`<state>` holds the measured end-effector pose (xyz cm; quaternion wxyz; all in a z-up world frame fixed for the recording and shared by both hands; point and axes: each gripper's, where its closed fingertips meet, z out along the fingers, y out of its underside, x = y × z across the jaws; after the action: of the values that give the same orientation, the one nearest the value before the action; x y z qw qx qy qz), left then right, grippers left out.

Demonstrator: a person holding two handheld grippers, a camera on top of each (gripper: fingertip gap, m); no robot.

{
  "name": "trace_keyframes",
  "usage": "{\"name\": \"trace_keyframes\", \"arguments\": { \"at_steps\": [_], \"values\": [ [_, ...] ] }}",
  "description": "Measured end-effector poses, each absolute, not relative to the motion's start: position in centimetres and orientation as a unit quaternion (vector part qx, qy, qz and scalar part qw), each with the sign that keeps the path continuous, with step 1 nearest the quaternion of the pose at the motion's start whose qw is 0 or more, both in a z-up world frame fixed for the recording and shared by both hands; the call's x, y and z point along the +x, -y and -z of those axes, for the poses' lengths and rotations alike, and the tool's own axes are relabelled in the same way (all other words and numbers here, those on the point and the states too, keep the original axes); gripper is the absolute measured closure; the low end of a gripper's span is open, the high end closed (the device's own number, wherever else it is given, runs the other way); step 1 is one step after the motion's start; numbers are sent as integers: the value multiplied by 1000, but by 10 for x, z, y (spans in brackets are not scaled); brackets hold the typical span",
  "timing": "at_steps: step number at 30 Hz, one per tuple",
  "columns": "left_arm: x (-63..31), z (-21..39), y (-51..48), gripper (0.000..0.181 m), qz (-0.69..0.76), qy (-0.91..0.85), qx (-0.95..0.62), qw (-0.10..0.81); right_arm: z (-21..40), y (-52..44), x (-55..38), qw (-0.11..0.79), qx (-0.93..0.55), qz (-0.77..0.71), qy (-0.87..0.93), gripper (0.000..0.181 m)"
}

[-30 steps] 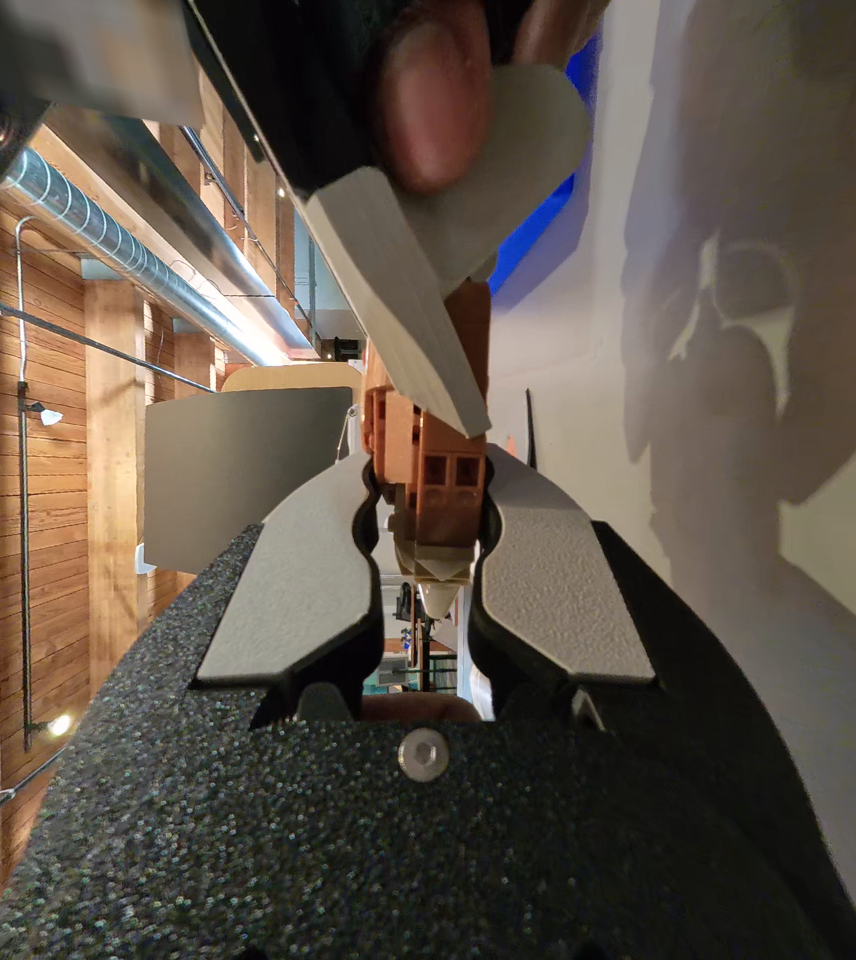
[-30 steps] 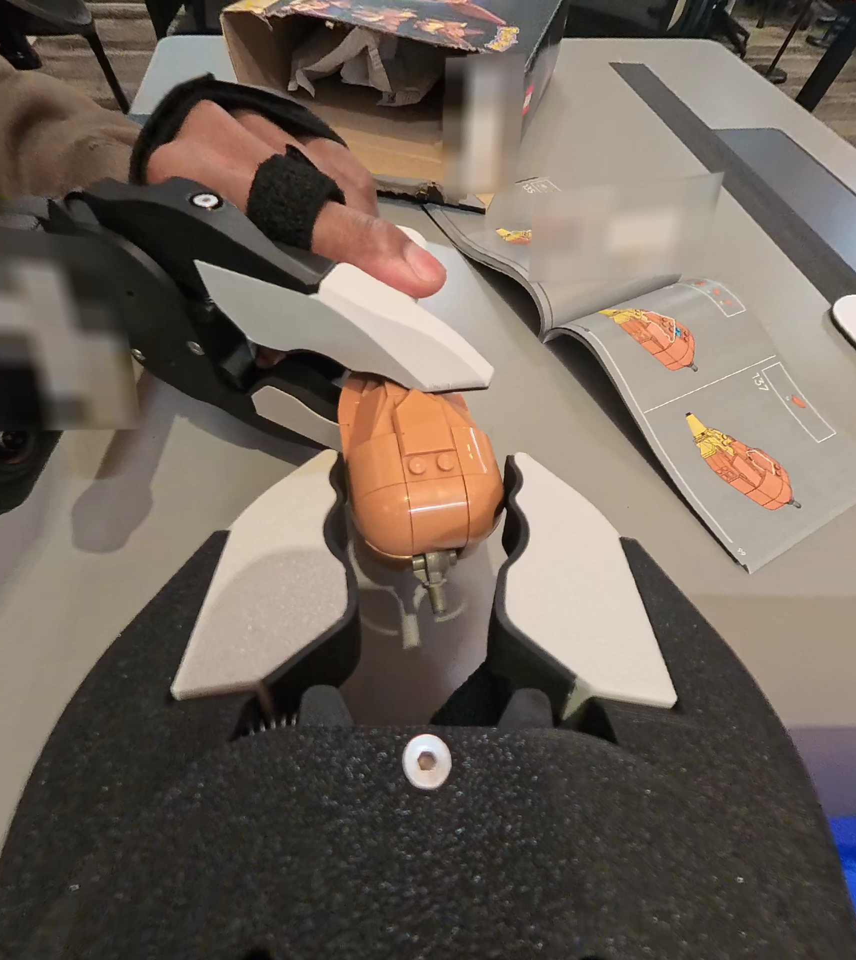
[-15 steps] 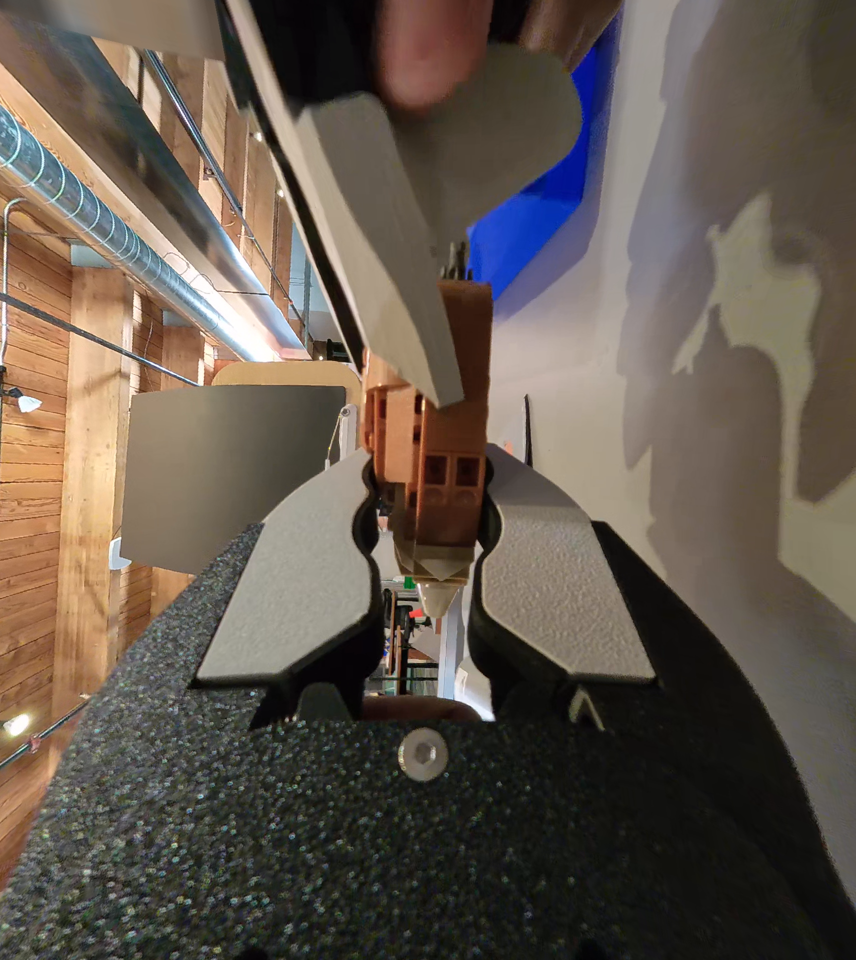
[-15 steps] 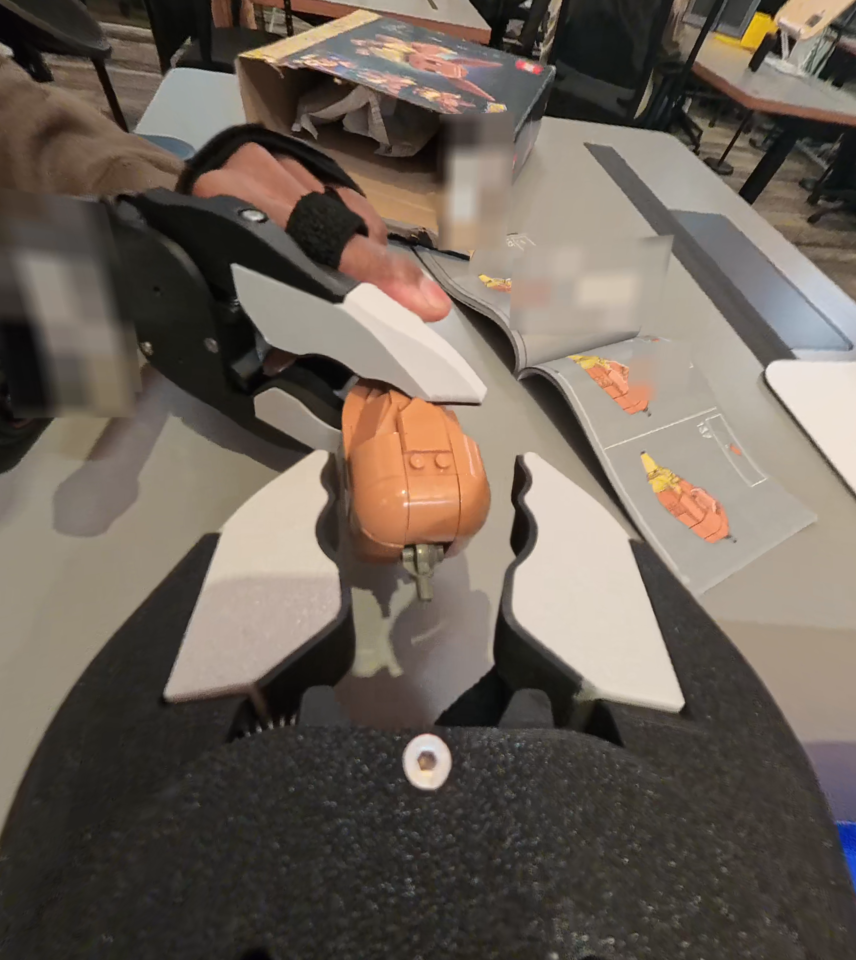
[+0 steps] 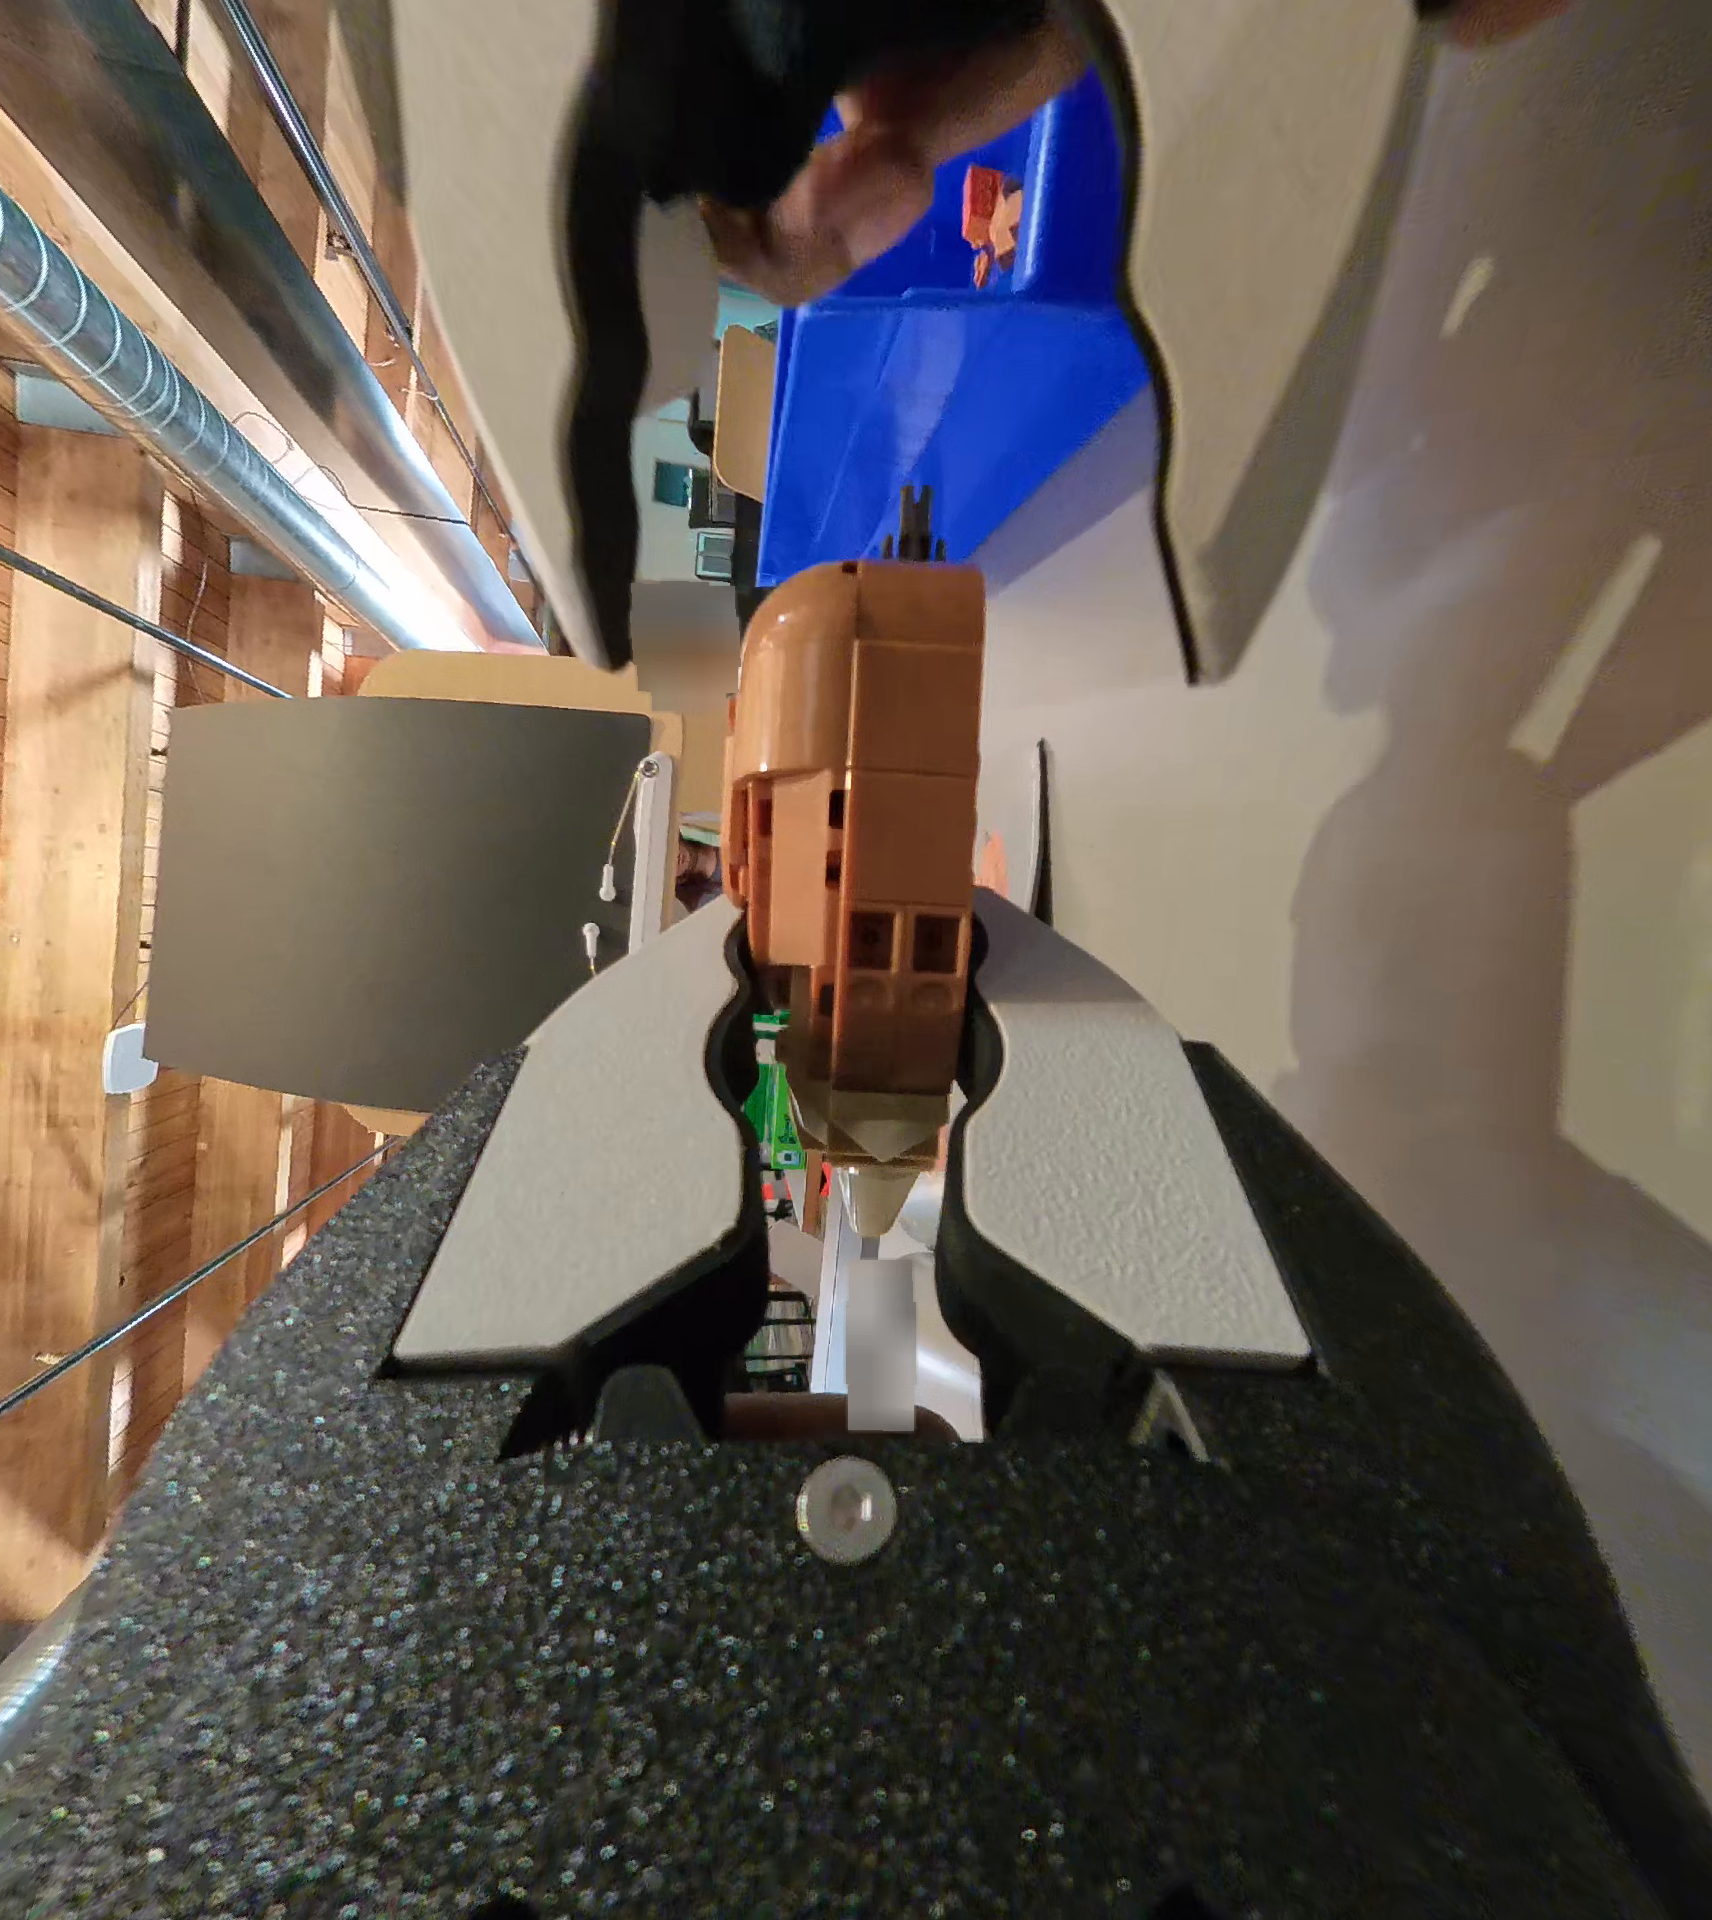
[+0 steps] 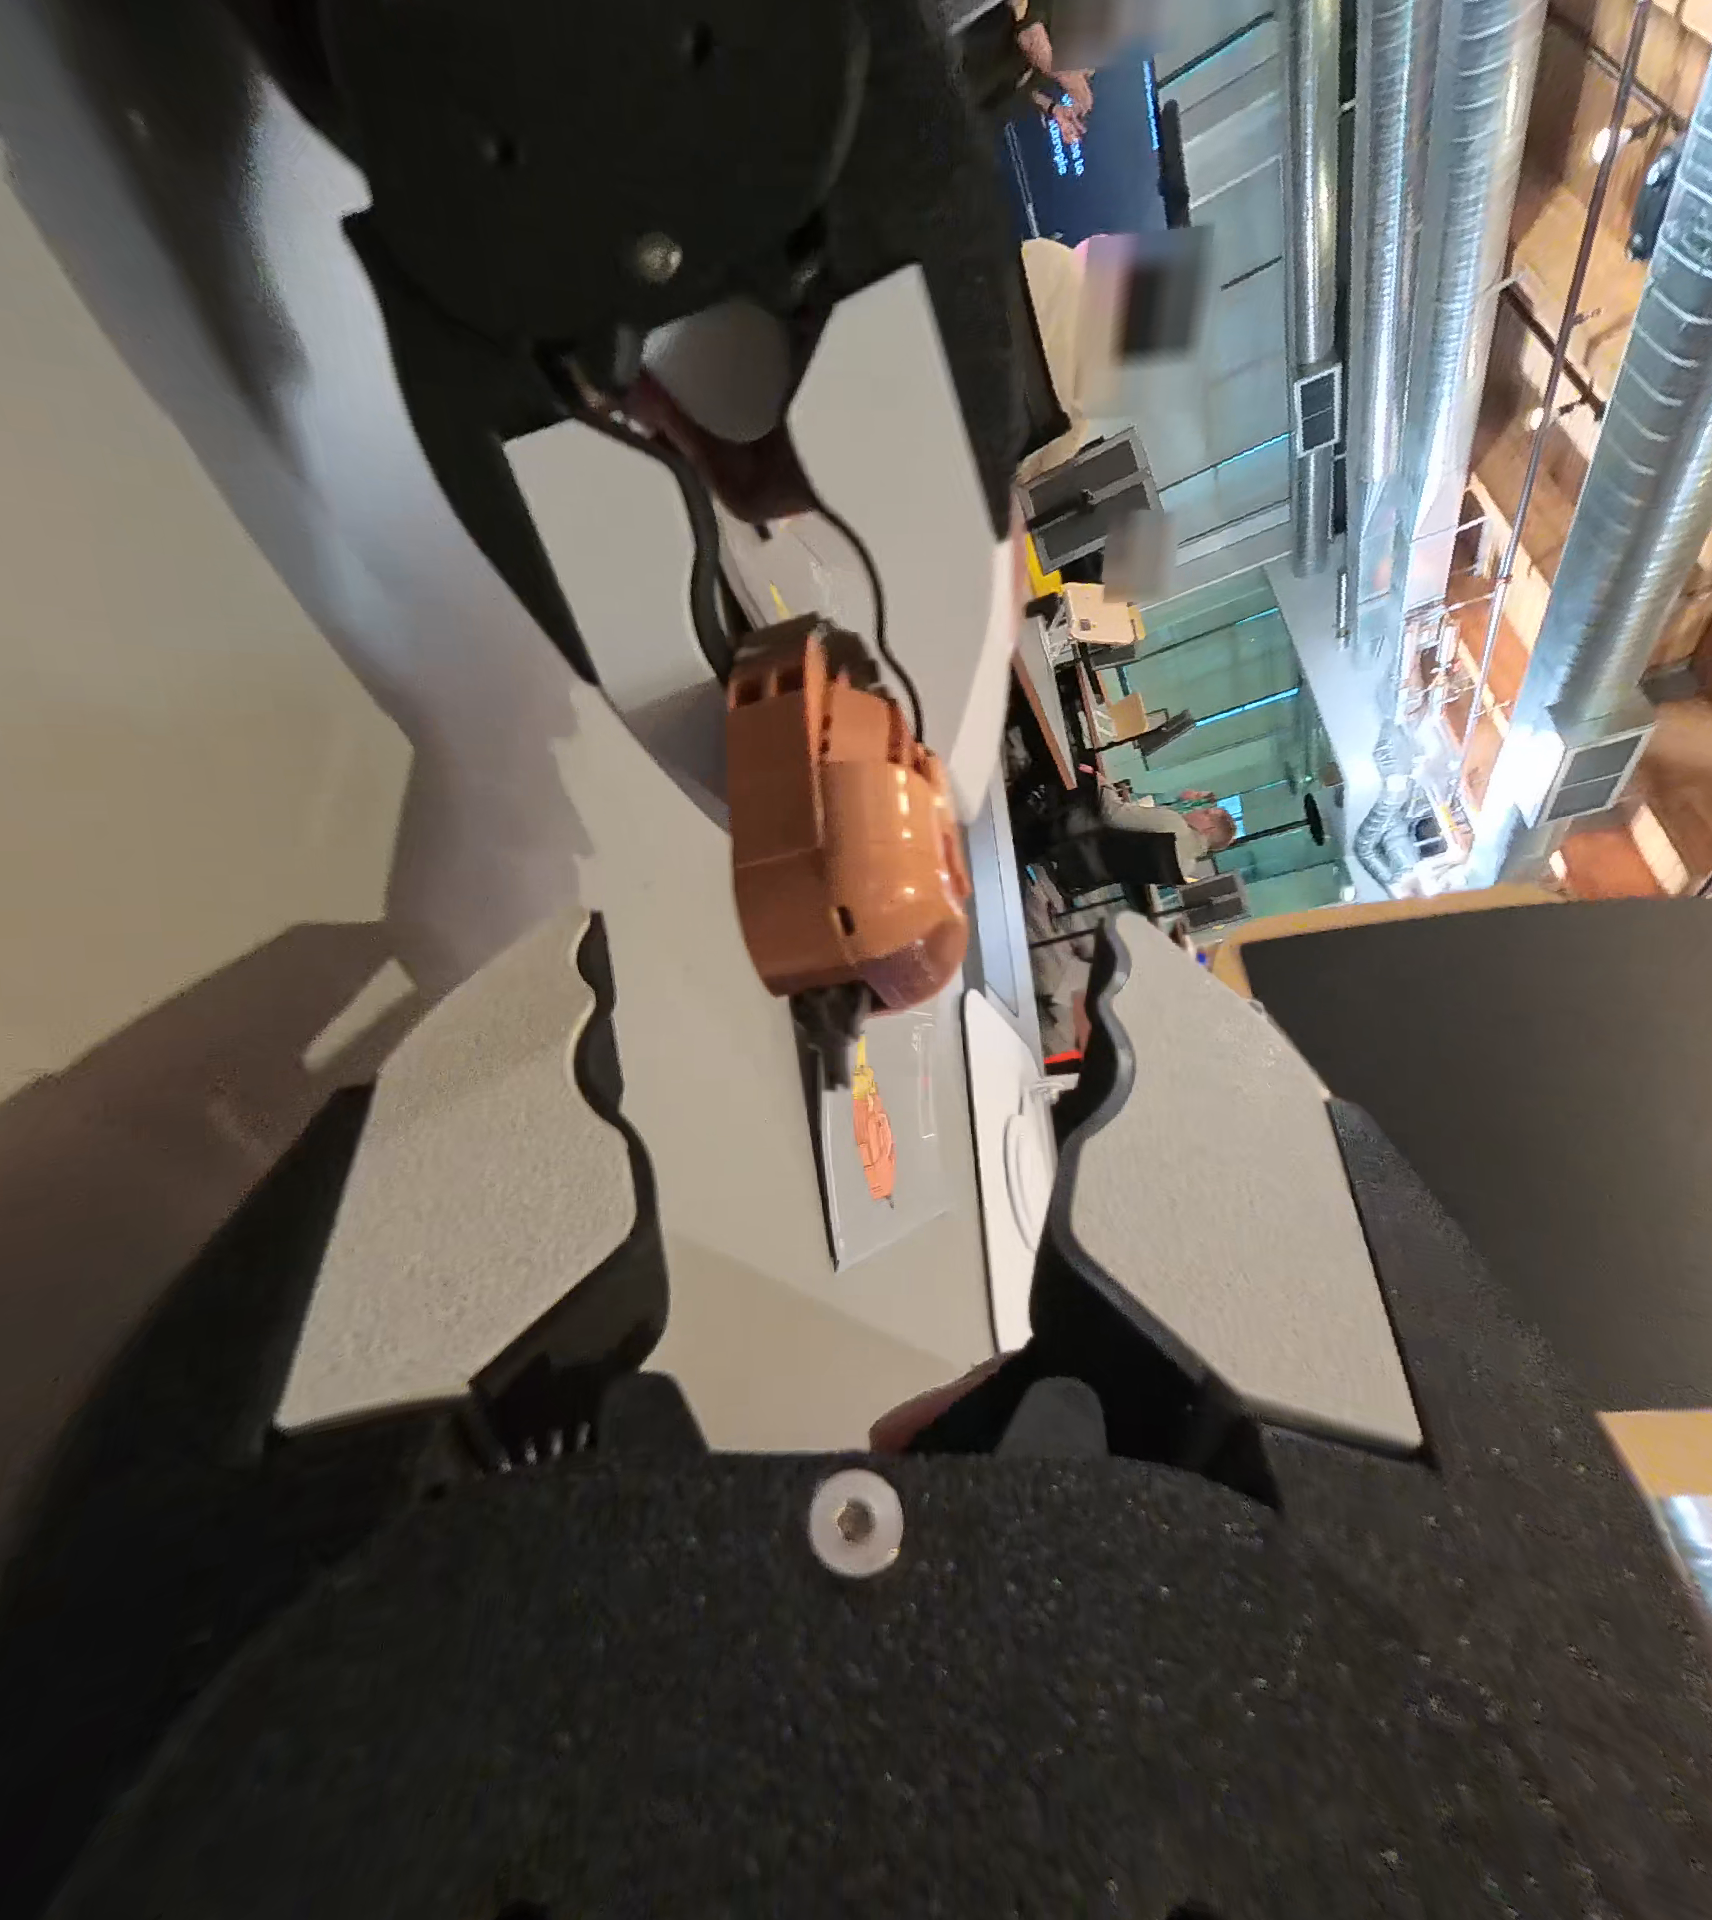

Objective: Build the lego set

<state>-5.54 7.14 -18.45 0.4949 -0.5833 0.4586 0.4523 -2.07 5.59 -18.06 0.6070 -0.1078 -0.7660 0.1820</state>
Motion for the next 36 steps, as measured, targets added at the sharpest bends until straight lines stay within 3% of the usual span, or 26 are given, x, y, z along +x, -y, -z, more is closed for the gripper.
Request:
{"name": "trace_keyframes", "arguments": {
  "at_steps": [17, 23, 36],
  "values": [
    [-31, 179, -63, 146, -425, -502, -543, 522, 177, -34, -20, 653, -3, -134, 745, 115],
    [-29, 179, -62, 146, -428, -508, -538, 519, 177, -31, -17, 662, 26, -108, 741, 138],
    [-26, 172, -61, 146, -429, -504, -535, 526, 172, -28, -14, 654, 25, -105, 749, 139]
  ]
}}
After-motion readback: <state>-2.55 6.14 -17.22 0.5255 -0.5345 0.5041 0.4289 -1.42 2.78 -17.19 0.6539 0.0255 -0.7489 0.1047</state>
